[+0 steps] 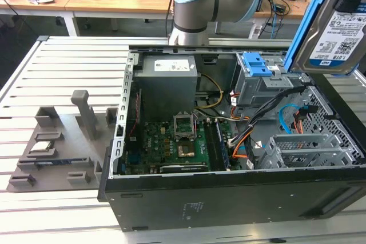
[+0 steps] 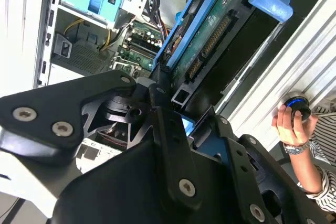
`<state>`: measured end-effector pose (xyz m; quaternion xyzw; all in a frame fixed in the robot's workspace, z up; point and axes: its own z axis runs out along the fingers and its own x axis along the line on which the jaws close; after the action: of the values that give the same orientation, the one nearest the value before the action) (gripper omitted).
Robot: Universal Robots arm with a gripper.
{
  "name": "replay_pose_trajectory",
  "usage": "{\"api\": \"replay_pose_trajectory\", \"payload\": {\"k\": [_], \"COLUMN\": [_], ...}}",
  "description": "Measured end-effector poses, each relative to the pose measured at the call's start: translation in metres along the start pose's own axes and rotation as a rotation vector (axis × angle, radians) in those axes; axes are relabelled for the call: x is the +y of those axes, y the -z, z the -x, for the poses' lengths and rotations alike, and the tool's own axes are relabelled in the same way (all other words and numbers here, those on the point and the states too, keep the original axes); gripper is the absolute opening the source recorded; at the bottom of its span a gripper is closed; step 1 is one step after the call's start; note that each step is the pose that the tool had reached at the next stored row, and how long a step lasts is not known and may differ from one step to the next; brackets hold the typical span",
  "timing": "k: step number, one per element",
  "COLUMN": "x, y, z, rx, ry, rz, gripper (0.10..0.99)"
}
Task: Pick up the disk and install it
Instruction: 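Pick up the disk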
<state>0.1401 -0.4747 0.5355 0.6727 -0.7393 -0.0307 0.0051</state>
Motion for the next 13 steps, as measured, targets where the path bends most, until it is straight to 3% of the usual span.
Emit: {"api": "replay_pose_trajectory", "payload": {"k": [13], "x": [-0.0002], "y": [0.0005], "z": [-0.0257], "rx": [0.0001], "ry": [0.0], "rz": [0.0], "gripper": [0.369]}}
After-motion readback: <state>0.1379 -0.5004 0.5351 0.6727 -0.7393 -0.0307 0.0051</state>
